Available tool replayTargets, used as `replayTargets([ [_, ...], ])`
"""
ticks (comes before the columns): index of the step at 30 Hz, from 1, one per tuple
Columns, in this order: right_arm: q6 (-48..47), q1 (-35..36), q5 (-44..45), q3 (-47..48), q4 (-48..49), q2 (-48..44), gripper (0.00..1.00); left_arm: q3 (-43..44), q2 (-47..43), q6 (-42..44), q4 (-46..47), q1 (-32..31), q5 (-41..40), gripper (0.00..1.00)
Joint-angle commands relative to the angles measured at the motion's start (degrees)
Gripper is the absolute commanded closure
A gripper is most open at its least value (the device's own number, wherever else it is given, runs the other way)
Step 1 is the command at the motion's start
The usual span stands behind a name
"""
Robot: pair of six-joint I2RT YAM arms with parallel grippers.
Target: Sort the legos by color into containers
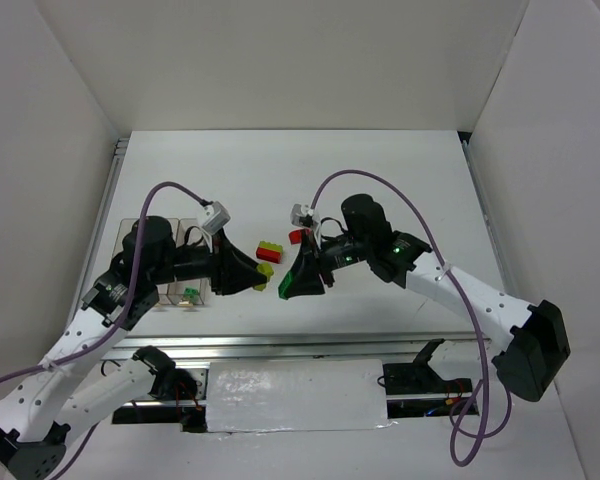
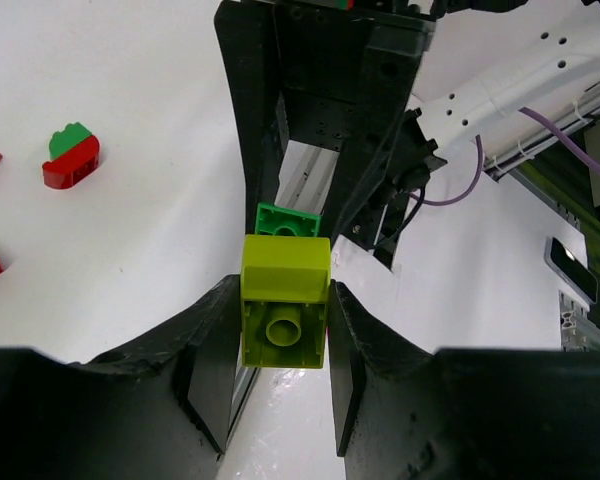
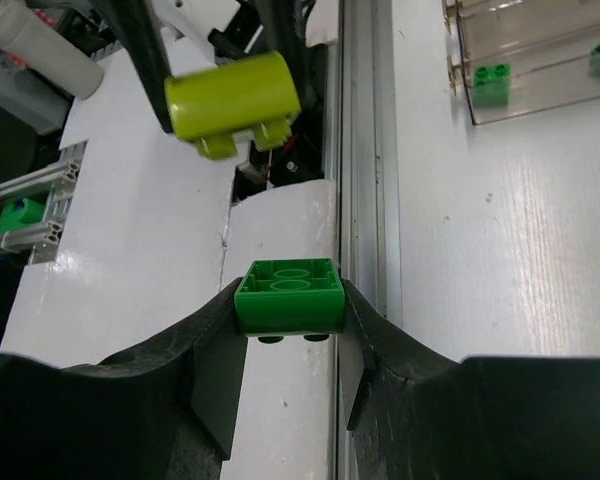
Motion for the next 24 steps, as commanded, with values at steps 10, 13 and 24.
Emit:
replayTargets([
  [10,4.15,-2.91,13.02,0.96,-0.50,2.44,1.00,13.30,8.01,-5.33,-21.61,4.39,-53.91,1.00],
  [13,5.99,-2.99,16.11,0.62,0.62,2.97,1.00,15.59,14.78,-9.37,-29.53,16.08,-63.80,1.00],
  [24,9.34,-2.99,12.51,-2.37,6.61,1.57,1.00,17.62,32.44,-11.93,-27.35,34.12,-61.27,1.00],
])
